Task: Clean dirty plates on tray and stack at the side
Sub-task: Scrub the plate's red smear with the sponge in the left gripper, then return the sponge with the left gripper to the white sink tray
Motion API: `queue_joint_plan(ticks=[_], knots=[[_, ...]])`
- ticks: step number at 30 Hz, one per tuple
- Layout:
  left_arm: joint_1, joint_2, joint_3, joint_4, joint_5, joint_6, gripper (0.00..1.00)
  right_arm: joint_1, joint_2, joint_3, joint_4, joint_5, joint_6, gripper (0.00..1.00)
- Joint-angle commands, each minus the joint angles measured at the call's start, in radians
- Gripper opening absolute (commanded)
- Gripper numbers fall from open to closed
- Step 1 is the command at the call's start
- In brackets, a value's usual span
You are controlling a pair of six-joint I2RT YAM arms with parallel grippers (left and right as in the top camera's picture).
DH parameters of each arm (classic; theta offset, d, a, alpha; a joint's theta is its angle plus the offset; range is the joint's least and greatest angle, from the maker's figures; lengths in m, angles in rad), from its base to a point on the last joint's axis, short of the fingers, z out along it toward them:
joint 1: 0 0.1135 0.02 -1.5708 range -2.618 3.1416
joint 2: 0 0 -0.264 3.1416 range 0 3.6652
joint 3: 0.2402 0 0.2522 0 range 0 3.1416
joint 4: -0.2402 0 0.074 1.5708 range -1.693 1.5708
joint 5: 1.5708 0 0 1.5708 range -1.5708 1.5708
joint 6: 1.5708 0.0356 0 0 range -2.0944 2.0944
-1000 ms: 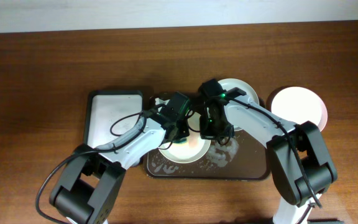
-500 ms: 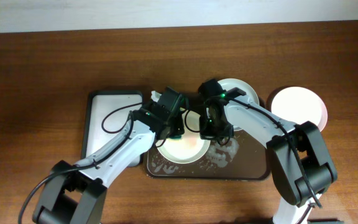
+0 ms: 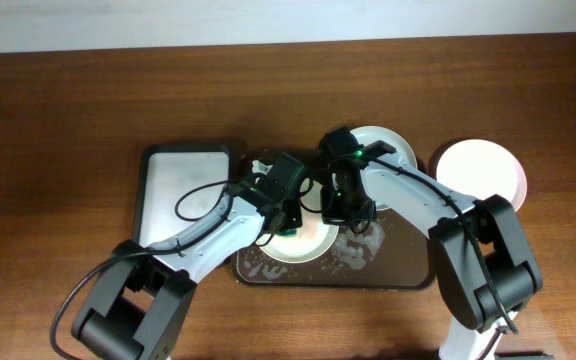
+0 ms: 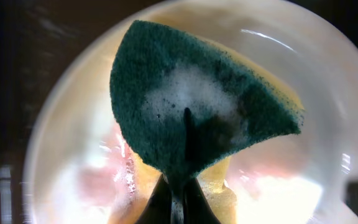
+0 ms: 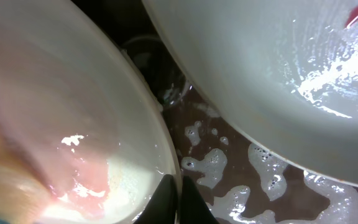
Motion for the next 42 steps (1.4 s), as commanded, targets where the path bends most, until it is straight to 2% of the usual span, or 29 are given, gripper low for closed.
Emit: queue_joint_plan(ticks=[1,5,9,17,21,22,24,25,26,31,37,38,42], knots=[[0.034,0.042,-0.012,-0.035,-0.248,-0.002,0.00,0.004,-0.010,-0.009,-0.017,0.020,-0.010,0.04],[0.077,0.041,-0.007,-0.033,-0.334,-0.002,0.00,0.004,-0.010,-0.009,-0.020,0.020,-0.010,0.04],[0.089,0.025,0.031,-0.037,-0.295,0.043,0.00,0.004,-0.010,-0.009,-0.027,0.021,-0.010,0.04],[0.089,-0.144,0.065,-0.048,-0.282,0.051,0.00,0.005,-0.010,-0.009,-0.027,0.021,-0.010,0.04],[0.094,-0.207,0.065,-0.107,-0.338,0.051,0.00,0.004,-0.010,-0.009,-0.026,0.021,-0.010,0.04],[0.102,-0.220,0.065,-0.127,-0.336,0.051,0.00,0.005,-0.010,-0.009,-0.026,0.021,-0.010,0.05],[0.119,-0.227,0.065,-0.158,-0.318,0.051,0.00,0.005,-0.010,-0.009,-0.022,0.021,-0.010,0.25],[0.129,-0.226,0.064,-0.171,-0.307,0.051,0.00,0.005,-0.010,-0.009,-0.018,0.021,-0.010,0.31],[0.144,-0.224,0.063,-0.185,-0.299,0.051,0.00,0.005,-0.010,-0.009,-0.013,0.021,-0.010,0.32],[0.224,-0.217,0.034,-0.180,-0.208,0.200,0.00,0.005,-0.009,-0.009,0.005,0.021,-0.010,0.30],[0.327,-0.166,0.010,-0.179,-0.196,0.292,0.00,0.005,-0.009,-0.009,0.011,0.020,-0.011,0.11],[0.349,-0.154,0.010,-0.175,-0.192,0.298,0.00,0.005,-0.009,-0.009,0.011,0.016,-0.017,0.04],[0.415,-0.090,0.009,-0.126,-0.085,0.362,0.00,0.005,-0.010,-0.008,0.033,0.002,-0.018,0.04]])
